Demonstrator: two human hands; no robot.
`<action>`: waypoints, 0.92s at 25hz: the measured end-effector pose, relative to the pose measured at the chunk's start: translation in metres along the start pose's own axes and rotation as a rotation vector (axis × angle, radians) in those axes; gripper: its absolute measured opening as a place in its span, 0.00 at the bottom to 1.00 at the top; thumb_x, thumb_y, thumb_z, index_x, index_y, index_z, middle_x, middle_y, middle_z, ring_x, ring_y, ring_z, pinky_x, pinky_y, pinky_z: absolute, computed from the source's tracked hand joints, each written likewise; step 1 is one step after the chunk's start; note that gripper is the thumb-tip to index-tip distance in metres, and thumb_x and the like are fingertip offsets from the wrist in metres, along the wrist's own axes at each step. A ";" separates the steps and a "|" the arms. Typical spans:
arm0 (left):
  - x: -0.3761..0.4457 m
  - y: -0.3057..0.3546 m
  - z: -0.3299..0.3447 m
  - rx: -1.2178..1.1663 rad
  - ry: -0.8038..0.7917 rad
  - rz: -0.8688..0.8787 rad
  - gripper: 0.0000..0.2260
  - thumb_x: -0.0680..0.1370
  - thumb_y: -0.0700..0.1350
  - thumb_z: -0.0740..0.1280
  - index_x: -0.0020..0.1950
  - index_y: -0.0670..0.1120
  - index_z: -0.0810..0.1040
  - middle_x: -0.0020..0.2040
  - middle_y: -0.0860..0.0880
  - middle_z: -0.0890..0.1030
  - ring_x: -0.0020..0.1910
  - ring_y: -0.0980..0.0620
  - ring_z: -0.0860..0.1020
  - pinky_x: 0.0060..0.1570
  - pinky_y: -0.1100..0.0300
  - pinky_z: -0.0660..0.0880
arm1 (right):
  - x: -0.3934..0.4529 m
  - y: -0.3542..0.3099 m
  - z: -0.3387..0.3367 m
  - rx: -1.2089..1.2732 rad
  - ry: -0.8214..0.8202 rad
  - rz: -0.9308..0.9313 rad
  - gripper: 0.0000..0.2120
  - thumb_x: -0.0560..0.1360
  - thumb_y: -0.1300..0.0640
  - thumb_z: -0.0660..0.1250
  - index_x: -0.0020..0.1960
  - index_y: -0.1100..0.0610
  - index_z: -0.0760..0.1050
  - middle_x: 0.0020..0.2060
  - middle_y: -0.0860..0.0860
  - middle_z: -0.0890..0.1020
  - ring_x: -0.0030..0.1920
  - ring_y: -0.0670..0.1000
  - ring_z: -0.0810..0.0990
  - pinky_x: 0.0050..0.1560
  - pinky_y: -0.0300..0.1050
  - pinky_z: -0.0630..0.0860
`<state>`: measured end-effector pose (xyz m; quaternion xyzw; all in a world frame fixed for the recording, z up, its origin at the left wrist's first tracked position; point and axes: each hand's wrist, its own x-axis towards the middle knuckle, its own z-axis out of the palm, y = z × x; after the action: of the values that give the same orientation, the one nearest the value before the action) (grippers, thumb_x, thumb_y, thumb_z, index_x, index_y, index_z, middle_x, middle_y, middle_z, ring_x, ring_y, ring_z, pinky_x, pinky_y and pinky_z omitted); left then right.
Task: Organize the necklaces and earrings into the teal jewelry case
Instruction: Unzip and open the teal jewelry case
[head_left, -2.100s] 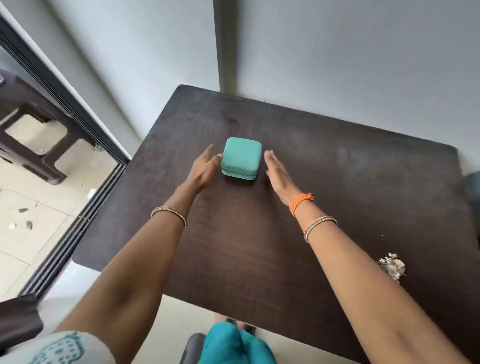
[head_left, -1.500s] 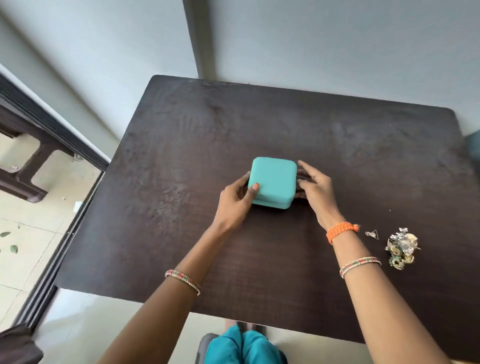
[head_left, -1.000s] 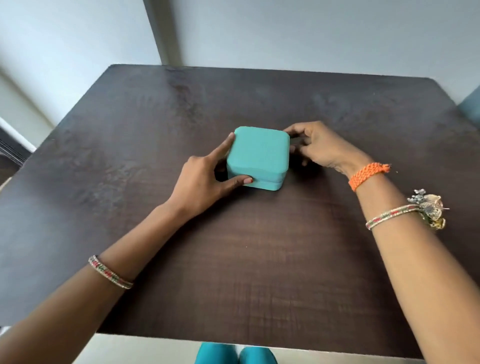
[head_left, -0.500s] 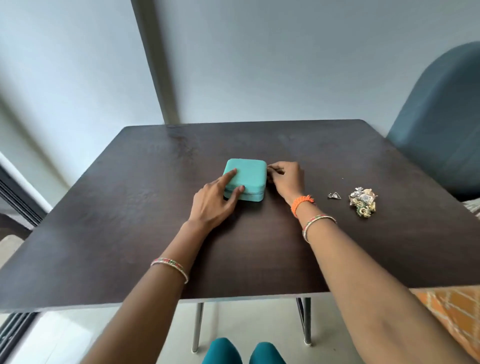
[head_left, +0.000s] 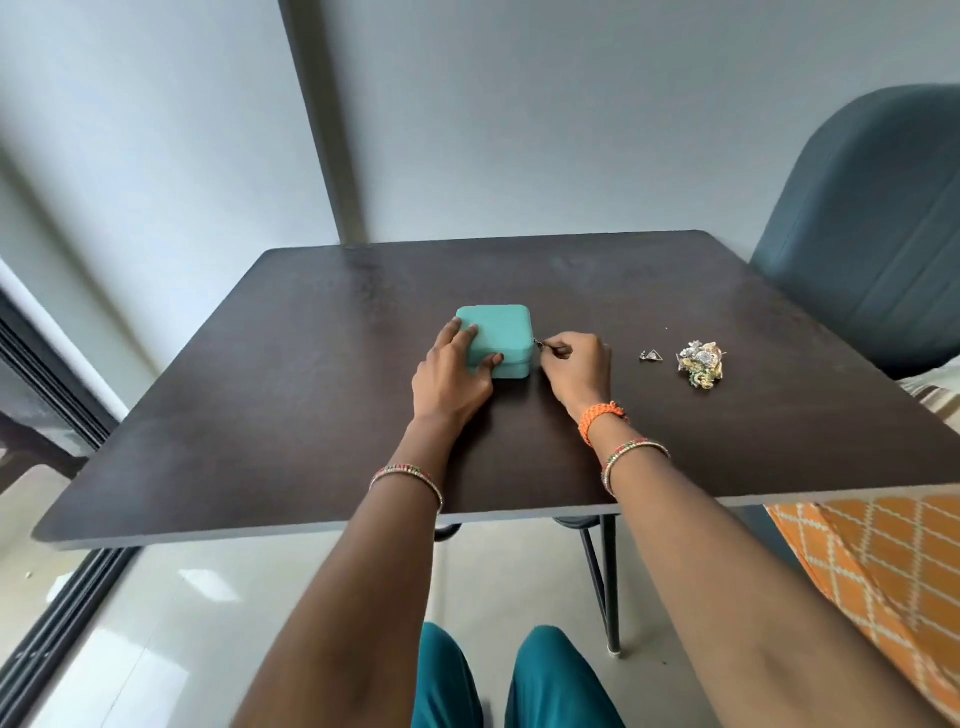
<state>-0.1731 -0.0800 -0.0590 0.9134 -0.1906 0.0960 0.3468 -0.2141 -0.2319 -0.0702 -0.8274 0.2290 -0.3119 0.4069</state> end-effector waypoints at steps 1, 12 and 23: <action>-0.001 0.001 0.001 -0.012 0.019 -0.014 0.23 0.75 0.55 0.67 0.69 0.50 0.71 0.73 0.53 0.66 0.65 0.43 0.72 0.59 0.48 0.71 | -0.007 -0.001 -0.002 -0.008 -0.011 -0.005 0.05 0.69 0.61 0.67 0.41 0.59 0.83 0.36 0.54 0.85 0.40 0.55 0.82 0.42 0.47 0.78; -0.006 -0.009 -0.004 -0.278 0.062 -0.007 0.24 0.69 0.57 0.74 0.62 0.51 0.79 0.43 0.54 0.67 0.43 0.56 0.70 0.45 0.64 0.68 | -0.060 -0.025 -0.008 -0.411 -0.197 -0.476 0.05 0.74 0.61 0.62 0.44 0.61 0.76 0.43 0.59 0.81 0.43 0.63 0.79 0.40 0.50 0.71; -0.020 -0.019 -0.006 -0.477 0.051 -0.046 0.11 0.73 0.35 0.62 0.55 0.40 0.75 0.40 0.49 0.77 0.38 0.52 0.75 0.41 0.62 0.72 | -0.058 -0.021 -0.014 -0.387 0.061 -0.582 0.17 0.67 0.58 0.65 0.56 0.55 0.77 0.53 0.56 0.76 0.52 0.58 0.74 0.46 0.49 0.75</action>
<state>-0.1834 -0.0572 -0.0719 0.8069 -0.1780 0.0635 0.5596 -0.2619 -0.1911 -0.0656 -0.9101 0.0506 -0.3903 0.1294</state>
